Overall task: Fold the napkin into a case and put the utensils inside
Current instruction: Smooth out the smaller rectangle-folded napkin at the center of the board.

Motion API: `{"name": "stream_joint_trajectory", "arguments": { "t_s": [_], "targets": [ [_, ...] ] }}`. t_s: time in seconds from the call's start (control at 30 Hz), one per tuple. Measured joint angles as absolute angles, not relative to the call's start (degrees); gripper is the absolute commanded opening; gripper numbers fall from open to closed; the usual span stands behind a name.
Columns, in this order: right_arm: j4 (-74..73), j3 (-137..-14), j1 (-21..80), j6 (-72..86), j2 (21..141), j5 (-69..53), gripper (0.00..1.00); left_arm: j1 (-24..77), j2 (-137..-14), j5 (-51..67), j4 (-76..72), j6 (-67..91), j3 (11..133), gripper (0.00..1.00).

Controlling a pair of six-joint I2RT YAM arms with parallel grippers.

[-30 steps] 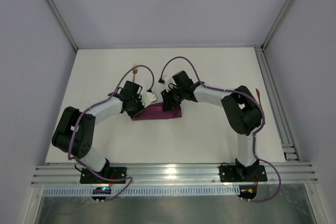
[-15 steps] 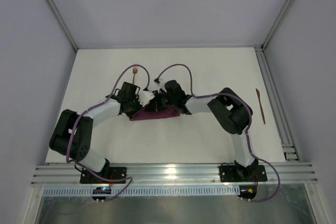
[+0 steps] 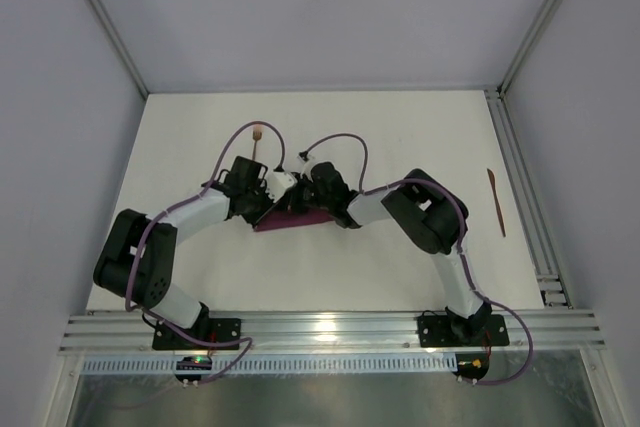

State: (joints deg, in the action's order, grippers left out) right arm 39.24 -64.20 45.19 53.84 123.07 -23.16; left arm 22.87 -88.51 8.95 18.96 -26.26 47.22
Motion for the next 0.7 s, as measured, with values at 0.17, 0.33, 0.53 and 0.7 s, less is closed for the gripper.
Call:
{"name": "stream_joint_trajectory", "arguments": {
  "t_s": [0.17, 0.33, 0.53, 0.7],
  "targets": [
    [39.4, -63.3, 45.8, 56.6, 123.2, -19.7, 0.25, 22.9, -88.5, 9.2, 18.9, -25.6, 47.2, 0.00],
    [40.2, -59.7, 46.0, 58.7, 123.2, -17.6, 0.32, 22.9, -88.5, 9.0, 18.5, -24.2, 47.2, 0.00],
    [41.0, -59.2, 46.7, 59.0, 122.7, -17.0, 0.36, 22.9, -88.5, 9.1, 18.5, -22.9, 47.4, 0.00],
    [41.0, -59.4, 47.0, 59.2, 122.8, -17.1, 0.35, 22.9, -88.5, 9.2, 18.5, -22.9, 47.4, 0.00]
  ]
}}
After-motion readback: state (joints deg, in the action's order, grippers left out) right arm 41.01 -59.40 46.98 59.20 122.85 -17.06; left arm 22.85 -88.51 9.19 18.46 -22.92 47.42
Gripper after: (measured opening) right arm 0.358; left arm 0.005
